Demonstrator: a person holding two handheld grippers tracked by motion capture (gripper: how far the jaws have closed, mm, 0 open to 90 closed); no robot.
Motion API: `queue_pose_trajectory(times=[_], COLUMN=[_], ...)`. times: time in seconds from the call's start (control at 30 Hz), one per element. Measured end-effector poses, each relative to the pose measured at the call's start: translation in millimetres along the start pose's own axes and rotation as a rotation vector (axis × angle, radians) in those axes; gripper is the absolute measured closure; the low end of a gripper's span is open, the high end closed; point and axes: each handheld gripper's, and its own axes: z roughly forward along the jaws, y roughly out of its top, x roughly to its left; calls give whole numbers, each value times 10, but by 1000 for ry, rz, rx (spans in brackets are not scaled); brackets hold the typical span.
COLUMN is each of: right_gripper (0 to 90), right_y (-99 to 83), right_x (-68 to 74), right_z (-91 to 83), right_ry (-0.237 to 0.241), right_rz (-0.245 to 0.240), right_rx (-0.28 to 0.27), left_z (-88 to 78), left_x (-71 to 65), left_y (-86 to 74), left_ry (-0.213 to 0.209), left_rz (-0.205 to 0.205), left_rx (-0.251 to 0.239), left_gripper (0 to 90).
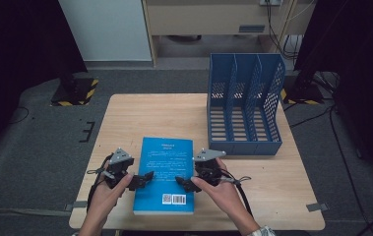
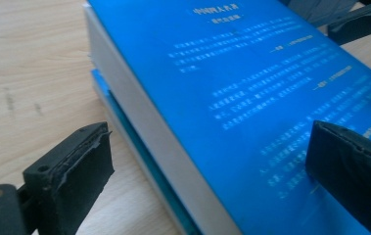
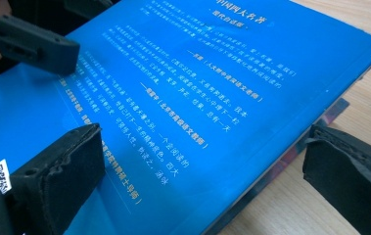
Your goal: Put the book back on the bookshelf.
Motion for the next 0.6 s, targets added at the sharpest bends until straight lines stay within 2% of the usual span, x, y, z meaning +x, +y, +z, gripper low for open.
queue_pose_trajectory(times=[0.03,0.07,0.1,0.13,0.17,0.2,0.23,0.6], right_gripper=[20,20,13,13,8,8,5,0], right_y=[-25,-25,-51,-51,-71,-71,-85,-134], right_x=[-19,-19,-36,-36,-56,-56,-74,-144], right_z=[13,13,30,30,46,46,60,106], right_ry=[19,19,35,35,53,53,70,127], right_rz=[22,22,44,44,74,74,98,178], right_rx=[-10,-10,-22,-22,-25,-25,-25,-27], left_z=[28,28,58,58,81,81,100,125], left_x=[-12,-12,-11,-11,2,2,16,68], left_y=[-13,-13,-33,-33,-50,-50,-65,-104], left_ry=[-26,-26,-64,-64,-94,-94,-127,-168], left_rz=[-12,-12,-29,-29,-52,-52,-76,-123], left_rx=[0,0,4,4,6,6,18,23], left_gripper=[23,20,15,12,10,10,8,0])
